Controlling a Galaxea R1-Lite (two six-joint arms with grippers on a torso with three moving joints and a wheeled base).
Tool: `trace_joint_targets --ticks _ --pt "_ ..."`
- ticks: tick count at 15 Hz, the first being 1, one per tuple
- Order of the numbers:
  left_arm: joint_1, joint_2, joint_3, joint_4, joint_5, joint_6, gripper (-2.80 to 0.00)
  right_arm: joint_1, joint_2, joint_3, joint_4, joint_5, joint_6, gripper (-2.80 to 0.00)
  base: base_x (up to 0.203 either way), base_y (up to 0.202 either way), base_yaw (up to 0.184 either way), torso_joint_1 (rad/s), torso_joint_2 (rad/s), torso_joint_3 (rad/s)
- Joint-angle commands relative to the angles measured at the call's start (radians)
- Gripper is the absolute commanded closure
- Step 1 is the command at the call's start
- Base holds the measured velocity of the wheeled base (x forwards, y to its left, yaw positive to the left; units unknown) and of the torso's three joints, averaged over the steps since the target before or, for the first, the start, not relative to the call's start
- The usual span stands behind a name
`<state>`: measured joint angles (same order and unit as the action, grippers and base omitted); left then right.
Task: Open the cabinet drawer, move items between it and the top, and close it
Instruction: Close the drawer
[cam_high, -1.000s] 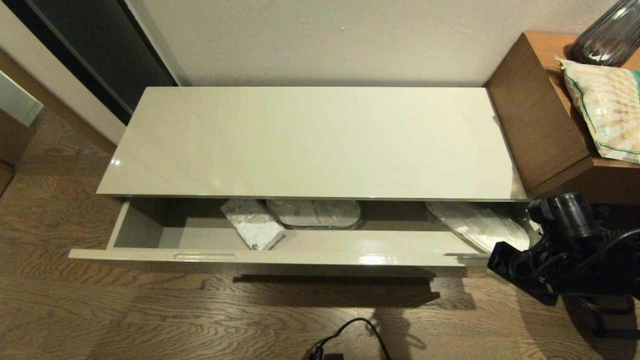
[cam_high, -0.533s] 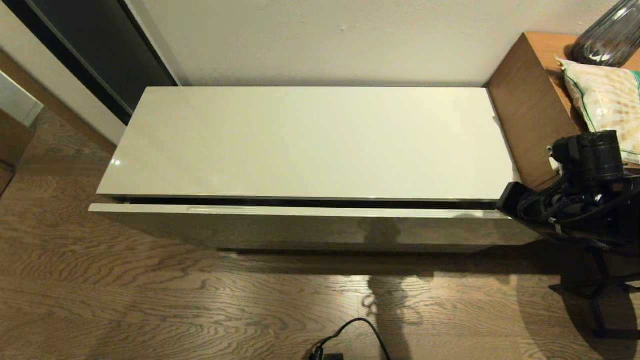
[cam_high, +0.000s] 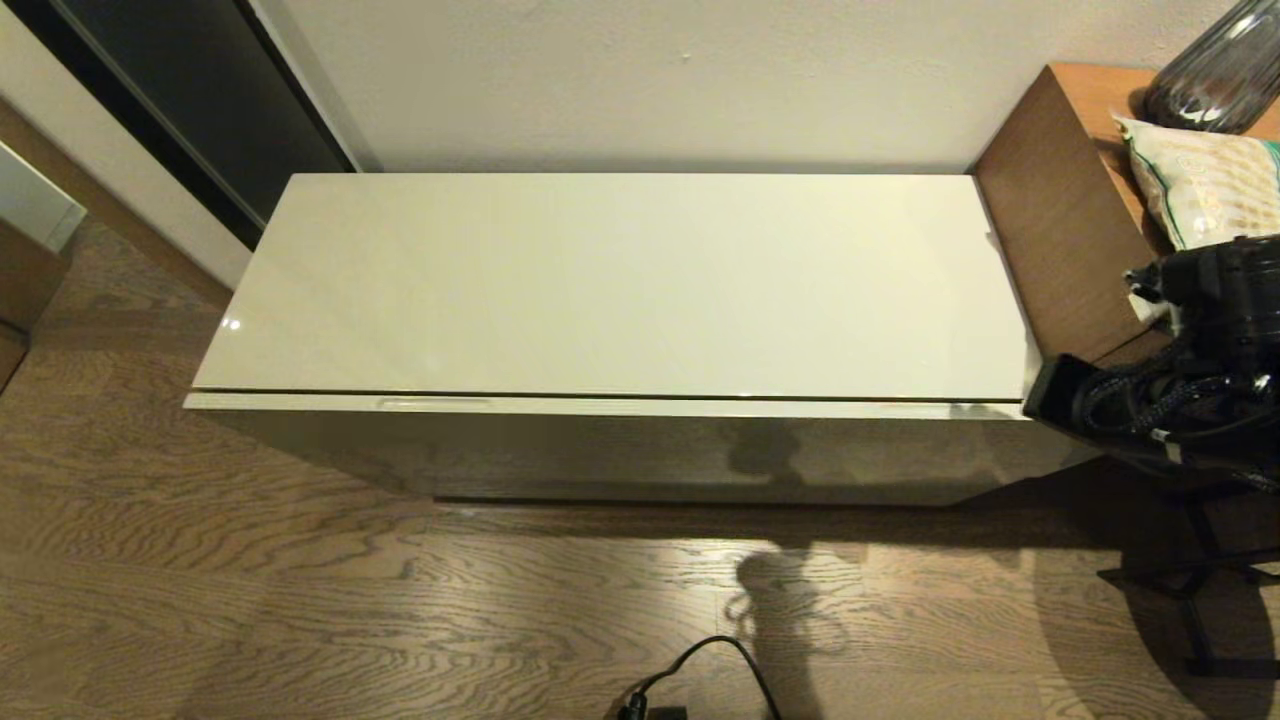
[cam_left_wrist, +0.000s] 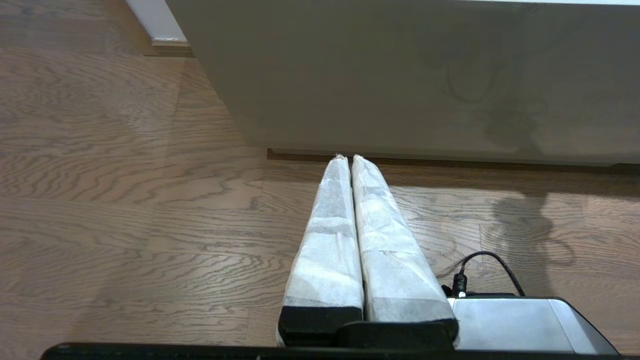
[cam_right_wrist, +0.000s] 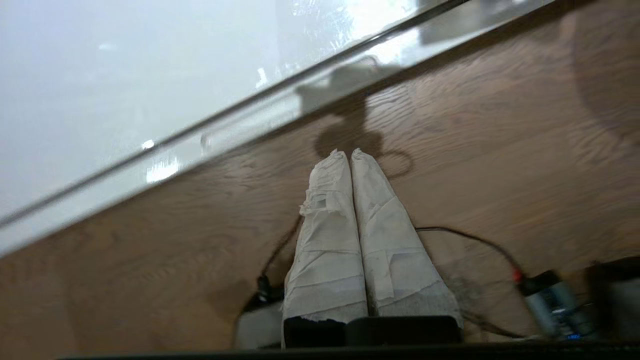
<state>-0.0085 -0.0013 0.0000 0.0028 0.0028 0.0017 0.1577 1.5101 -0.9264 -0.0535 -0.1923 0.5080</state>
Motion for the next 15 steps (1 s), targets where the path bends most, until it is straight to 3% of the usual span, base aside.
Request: trace_joint_targets --ticks 1,4,8,9,12,15 --pt "0.001 0.001 0.000 0.000 0.000 0.000 0.00 0.001 -0.193 -0.008 0.103 -0.002 -0.078 0.00 0.000 0.000 0.000 0.000 0.00 0.000" --pt "0.001 0.001 0.000 -0.001 0.000 0.000 0.00 0.007 -0.488 -0.054 0.439 -0.015 -0.173 0.00 0.000 0.000 0.000 0.000 0.00 0.000" --pt "0.001 0.001 0.000 -0.001 0.000 0.000 0.00 -0.021 -0.783 -0.370 1.211 -0.019 -0.165 0.00 0.000 0.000 0.000 0.000 0.00 0.000" --pt "0.001 0.001 0.000 0.000 0.000 0.000 0.00 -0.045 -0.850 -0.422 1.331 -0.004 -0.151 0.00 0.000 0.000 0.000 0.000 0.00 0.000" --pt "0.001 0.001 0.000 0.000 0.000 0.000 0.00 -0.162 -1.027 -0.436 1.537 0.125 -0.173 0.00 0.000 0.000 0.000 0.000 0.00 0.000" --pt "0.001 0.001 0.000 -0.001 0.000 0.000 0.00 -0.184 -1.218 -0.232 1.458 0.189 -0.286 0.00 0.000 0.000 0.000 0.000 0.00 0.000"
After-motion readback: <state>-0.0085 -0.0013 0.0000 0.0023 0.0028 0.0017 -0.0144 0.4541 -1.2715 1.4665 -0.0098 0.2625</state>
